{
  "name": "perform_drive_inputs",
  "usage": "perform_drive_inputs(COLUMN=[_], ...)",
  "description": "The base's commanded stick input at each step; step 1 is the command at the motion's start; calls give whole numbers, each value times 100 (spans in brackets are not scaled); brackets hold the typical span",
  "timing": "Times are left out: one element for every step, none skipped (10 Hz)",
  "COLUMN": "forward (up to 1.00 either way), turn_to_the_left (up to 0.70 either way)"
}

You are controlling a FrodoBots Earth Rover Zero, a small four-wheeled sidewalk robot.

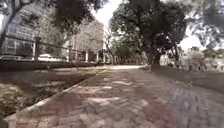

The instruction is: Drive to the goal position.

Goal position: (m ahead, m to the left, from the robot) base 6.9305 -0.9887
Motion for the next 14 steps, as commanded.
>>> perform_drive_inputs(forward=[85, 85, 85, 85, 85, 85, 85, 85, 85, 85, 85, 85, 85, 85], turn_to_the_left=[-34, -25, -9, 0, 0, 0, 0, 0, 0, 0, 0, 0, 0, 0])
